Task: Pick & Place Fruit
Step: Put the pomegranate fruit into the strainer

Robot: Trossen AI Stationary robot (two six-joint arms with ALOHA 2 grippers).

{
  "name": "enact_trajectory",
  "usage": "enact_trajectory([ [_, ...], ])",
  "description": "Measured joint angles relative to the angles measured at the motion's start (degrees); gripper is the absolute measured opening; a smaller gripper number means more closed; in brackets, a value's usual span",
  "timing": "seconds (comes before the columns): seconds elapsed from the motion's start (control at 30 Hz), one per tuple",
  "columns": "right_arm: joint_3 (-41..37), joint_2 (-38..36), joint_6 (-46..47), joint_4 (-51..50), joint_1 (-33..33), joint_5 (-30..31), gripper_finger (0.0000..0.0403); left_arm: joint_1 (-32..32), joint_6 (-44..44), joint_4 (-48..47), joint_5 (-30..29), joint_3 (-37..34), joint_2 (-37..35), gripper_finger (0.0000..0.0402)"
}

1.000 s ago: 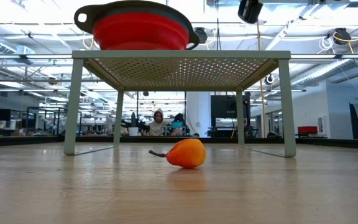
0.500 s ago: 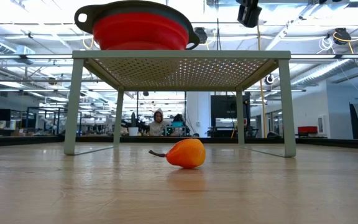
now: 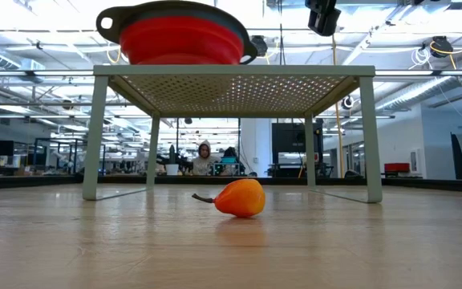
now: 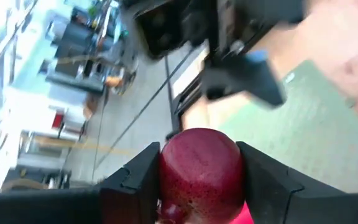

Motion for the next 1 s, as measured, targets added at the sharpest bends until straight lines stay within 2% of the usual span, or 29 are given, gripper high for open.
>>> enact_trajectory([
  [0.13,0.0,0.0,-0.23,0.01,-0.02,0.02,0.026,0.09,-6.12,-5.12,-3.12,0.0,-2.04,0.0186],
  [0.3,0.0,0.0,-0.22,-0.02,-0.02,0.09,0.0257,0.95,-19.78,-13.53,-2.88,0.02,-4.59,0.0168],
  [0.43,0.0,0.0,-0.22,-0.02,-0.04,0.09,0.026,1.93,-32.68,-20.82,-0.01,0.02,-5.41,0.0166],
  [0.57,0.0,0.0,0.07,-0.03,-0.13,0.11,0.026,2.99,-42.27,-25.8,6.61,0.02,-5.42,0.0183],
  [0.7,0.0,0.0,0.16,-0.02,-0.31,0.13,0.0256,4.0,-48.53,-28.44,12.03,0.02,-4.93,0.0188],
  [0.9,0.0,0.0,0.18,-0.04,-0.35,0.13,0.0259,5.43,-53.52,-30.38,12.98,0.02,-4.92,0.0189],
  [1.0,0.0,0.0,0.11,-0.04,-0.35,0.13,0.0257,6.59,-54.42,-30.47,15.42,0.02,-4.86,0.019],
])
